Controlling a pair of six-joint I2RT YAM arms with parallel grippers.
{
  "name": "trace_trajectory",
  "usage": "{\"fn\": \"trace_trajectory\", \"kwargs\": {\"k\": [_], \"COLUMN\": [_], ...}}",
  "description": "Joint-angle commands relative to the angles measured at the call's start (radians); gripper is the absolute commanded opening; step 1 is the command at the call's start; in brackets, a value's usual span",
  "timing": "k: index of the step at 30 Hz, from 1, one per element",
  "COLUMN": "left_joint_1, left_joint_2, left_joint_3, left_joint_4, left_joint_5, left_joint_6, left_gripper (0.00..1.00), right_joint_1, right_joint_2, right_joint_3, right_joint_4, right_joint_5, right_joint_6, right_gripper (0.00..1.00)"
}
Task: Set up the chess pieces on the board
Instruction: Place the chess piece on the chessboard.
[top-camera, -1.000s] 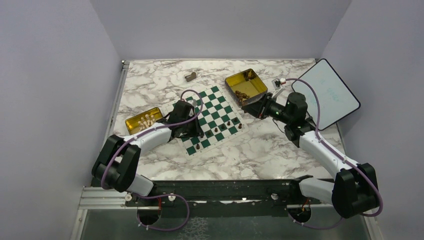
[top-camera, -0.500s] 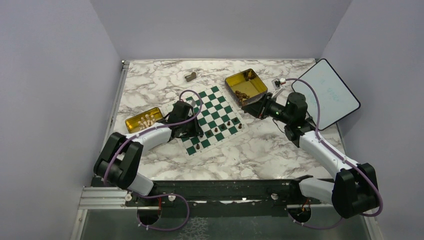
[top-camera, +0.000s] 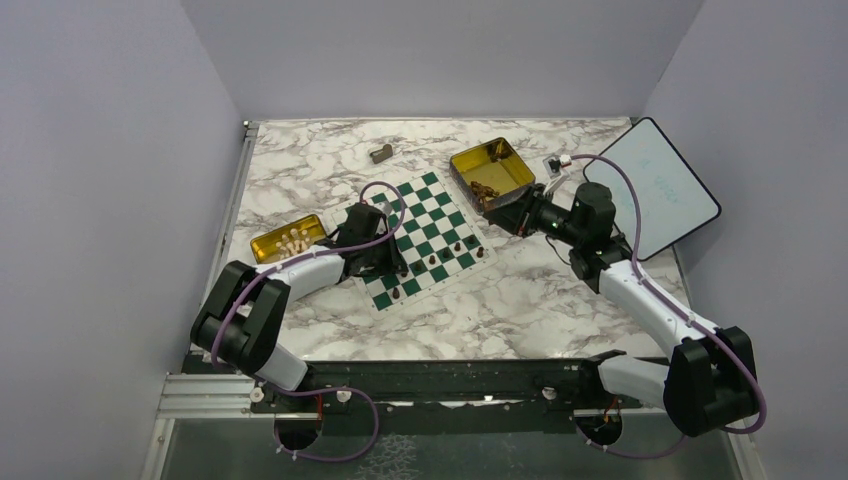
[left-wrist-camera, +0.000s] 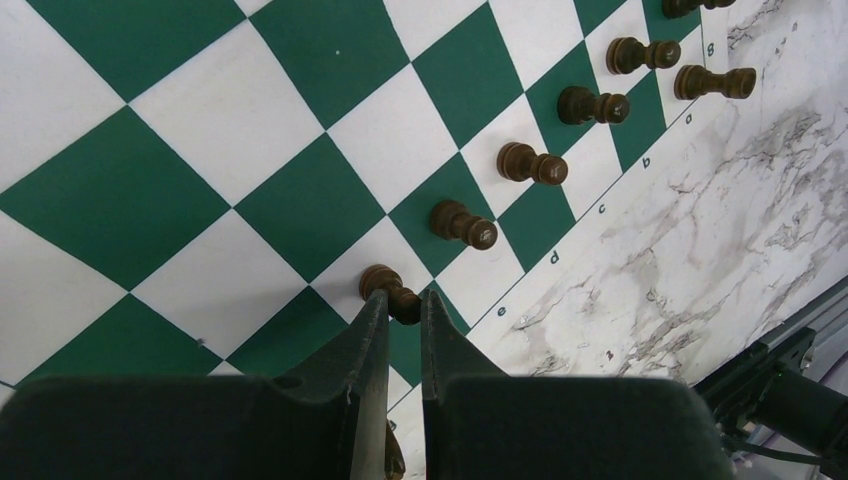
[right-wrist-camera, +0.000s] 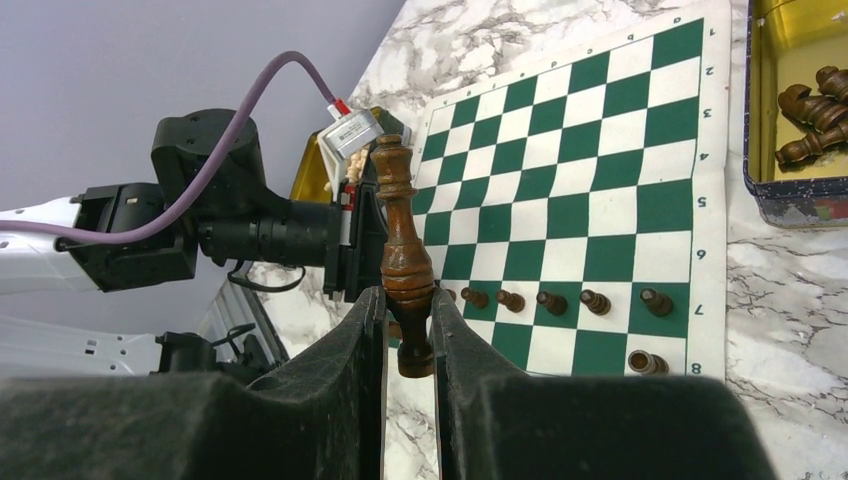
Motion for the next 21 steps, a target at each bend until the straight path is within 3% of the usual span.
{"fn": "trace_trajectory", "kwargs": {"k": [1, 12, 21], "left_joint_1": [0.005, 0.005, 0.005], "left_joint_2": [0.012, -0.027, -0.087], "left_joint_3": [-0.017, 0.014, 0.046], "left_joint_4": [0.033, -0.032, -0.081], "left_joint_5": [0.022, -0.020, -0.041], "left_joint_6": [-0.020, -0.020, -0.010], "left_gripper": [0.06, 0.26, 0.33], "right_joint_1": [0.002, 0.002, 0.002], "right_joint_2": [-0.002, 0.005, 0.007], "right_joint_3": [0.041, 0.038, 0.037], "right_joint_4": [-0.017, -0.022, -0.031], "right_joint_5": [-0.016, -0.014, -0.001], "right_joint_6": [-0.023, -0.024, -0.037], "right_gripper": [0.07, 0.07, 0.08]}}
